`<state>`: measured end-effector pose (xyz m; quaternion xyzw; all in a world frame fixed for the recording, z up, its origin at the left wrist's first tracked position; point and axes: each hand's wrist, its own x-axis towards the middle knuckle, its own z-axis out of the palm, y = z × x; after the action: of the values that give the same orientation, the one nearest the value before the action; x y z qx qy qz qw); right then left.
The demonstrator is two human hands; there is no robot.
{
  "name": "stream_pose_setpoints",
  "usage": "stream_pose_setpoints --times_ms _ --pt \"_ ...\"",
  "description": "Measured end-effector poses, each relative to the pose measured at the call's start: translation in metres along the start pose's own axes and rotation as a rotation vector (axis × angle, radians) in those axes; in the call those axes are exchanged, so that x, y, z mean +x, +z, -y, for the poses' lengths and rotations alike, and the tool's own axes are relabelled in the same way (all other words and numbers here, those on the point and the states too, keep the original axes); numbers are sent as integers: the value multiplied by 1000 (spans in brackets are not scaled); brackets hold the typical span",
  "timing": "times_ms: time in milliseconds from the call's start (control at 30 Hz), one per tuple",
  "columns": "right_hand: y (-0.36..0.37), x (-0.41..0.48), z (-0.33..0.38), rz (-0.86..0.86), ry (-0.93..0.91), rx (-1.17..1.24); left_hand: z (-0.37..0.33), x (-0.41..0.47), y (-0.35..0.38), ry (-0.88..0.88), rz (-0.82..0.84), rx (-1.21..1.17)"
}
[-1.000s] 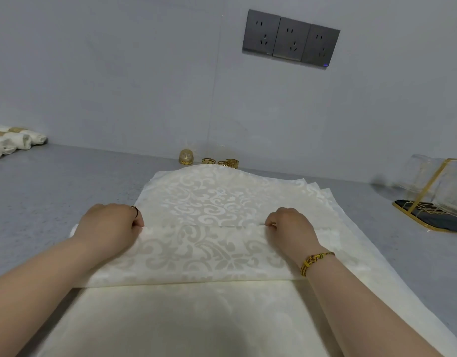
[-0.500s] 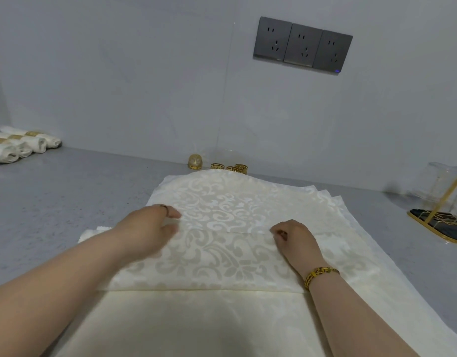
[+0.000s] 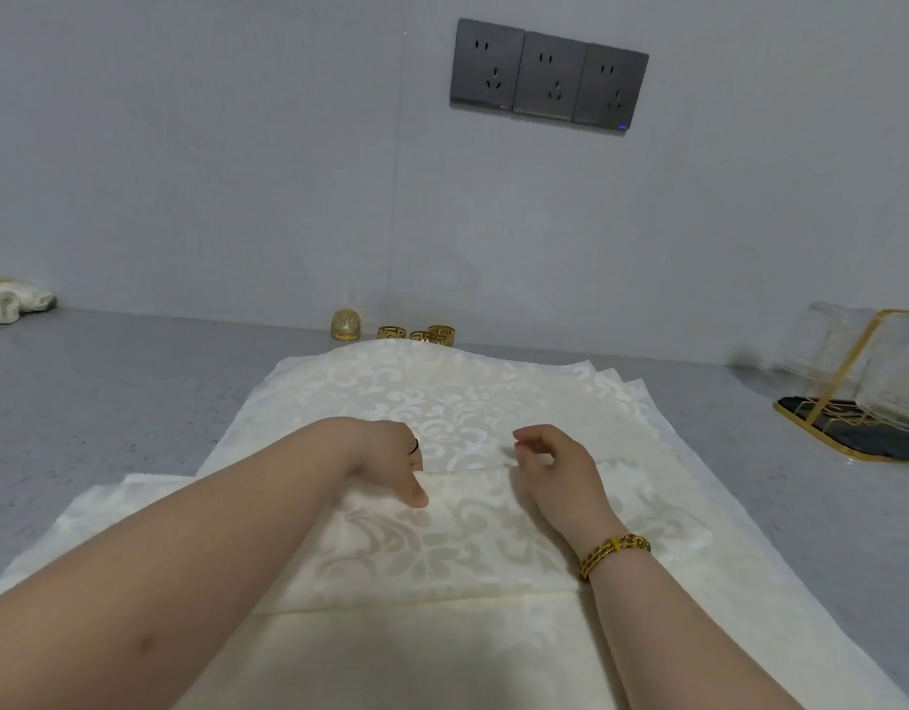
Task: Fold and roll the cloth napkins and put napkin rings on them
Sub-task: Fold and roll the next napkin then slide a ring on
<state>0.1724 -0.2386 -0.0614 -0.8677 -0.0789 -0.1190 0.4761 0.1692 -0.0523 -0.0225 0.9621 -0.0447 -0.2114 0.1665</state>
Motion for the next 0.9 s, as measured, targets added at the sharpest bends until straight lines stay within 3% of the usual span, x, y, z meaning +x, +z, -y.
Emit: stream_pose_setpoints --times_ms 100,200,300,367,433,567,733,900 --pt "-25 -7 9 -133 64 77 0 -2 3 25 -40 -1" --pt "-68 -21 11 -229 165 -125 2 -13 2 37 -93 -61" --pt "-108 -51 11 35 443 -322 2 -24 3 60 -104 -90" --pt "-116 -70 11 280 634 -228 0 -32 4 64 -90 -84" --pt "-110 -76 9 403 722 -50 0 -37 5 62 -78 -110" --pt "-84 -54 3 339 708 146 -5 -44 11 45 -79 -294" --pt "-63 1 2 209 618 -7 -16 -32 16 -31 -231 -568" --pt "-48 76 -1 -30 356 -183 -33 -9 14 -44 -177 -836"
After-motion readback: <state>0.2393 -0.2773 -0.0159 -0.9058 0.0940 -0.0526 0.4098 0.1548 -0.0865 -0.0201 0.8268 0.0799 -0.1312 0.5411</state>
